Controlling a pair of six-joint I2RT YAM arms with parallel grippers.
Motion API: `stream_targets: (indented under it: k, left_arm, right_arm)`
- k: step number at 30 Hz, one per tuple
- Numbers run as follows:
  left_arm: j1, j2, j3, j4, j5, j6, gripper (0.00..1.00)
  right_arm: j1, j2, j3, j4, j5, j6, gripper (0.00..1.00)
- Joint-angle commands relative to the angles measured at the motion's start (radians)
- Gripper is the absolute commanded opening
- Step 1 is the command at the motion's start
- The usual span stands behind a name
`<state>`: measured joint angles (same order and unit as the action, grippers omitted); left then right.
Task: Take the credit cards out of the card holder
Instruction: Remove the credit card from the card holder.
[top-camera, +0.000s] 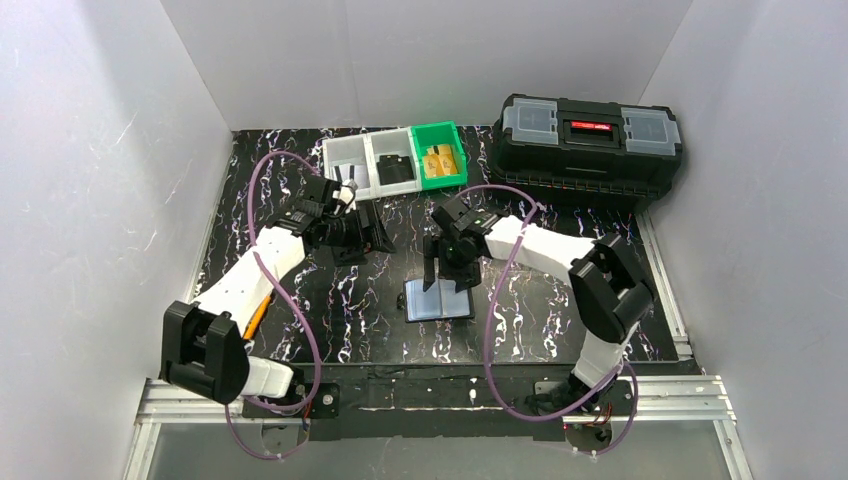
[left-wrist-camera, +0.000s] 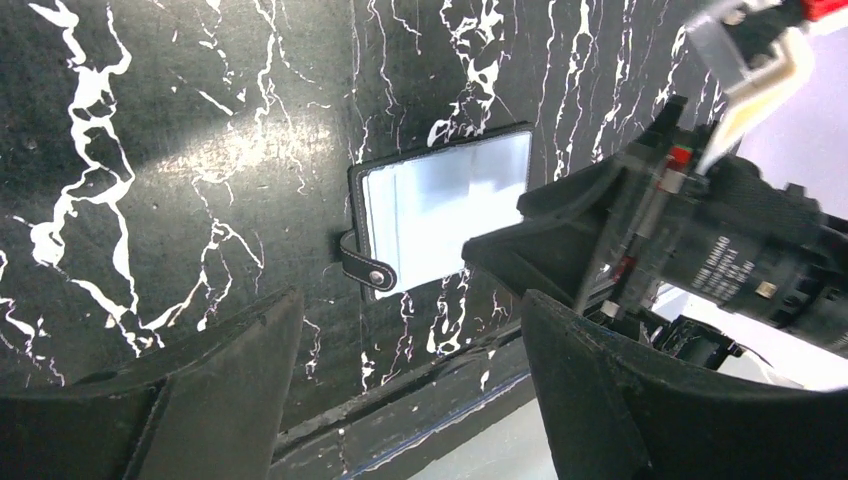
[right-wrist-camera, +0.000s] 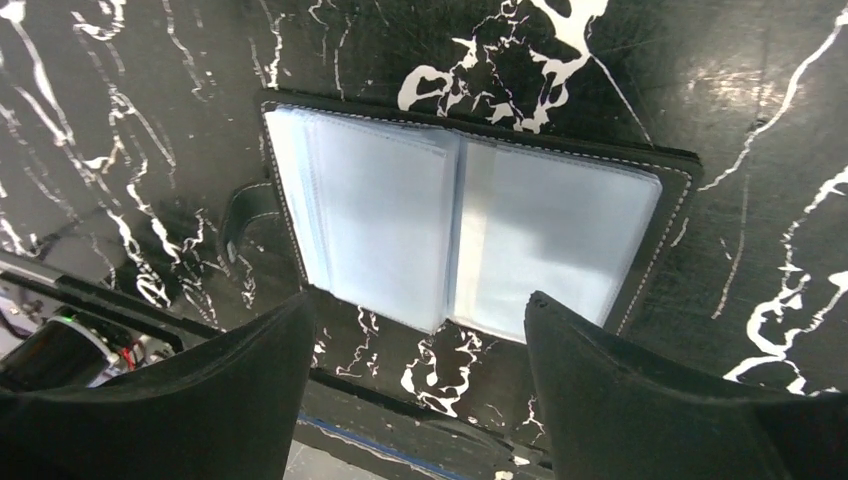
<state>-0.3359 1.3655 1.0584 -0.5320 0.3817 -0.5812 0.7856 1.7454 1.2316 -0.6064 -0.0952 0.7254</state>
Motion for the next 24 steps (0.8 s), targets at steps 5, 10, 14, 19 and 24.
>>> stream_targets:
  k: [5, 10, 14, 19, 24]
  left_arm:
    - [-0.002, -0.068, -0.051, -0.013, -0.007, -0.008, 0.79]
    - [-0.002, -0.073, -0.097, 0.015, 0.017, -0.015, 0.74]
    - [-0.005, -0.049, -0.107, 0.024, 0.029, -0.023, 0.69]
    - [-0.064, -0.001, -0.100, 0.024, 0.023, -0.032, 0.64]
    - [-0.126, 0.043, -0.093, 0.043, 0.021, -0.060, 0.55]
  right_arm:
    - [0.062, 0.098, 0.088, -0.042, 0.034, 0.052, 0.74]
    - [0.093, 0.213, 0.165, -0.122, 0.080, 0.058, 0.67]
    - [0.093, 0.263, 0.157, -0.129, 0.075, 0.045, 0.46]
    - [0.071, 0.233, 0.060, -0.047, 0.017, 0.030, 0.19]
    - [0.031, 0.198, -0.043, 0.047, -0.058, 0.023, 0.09]
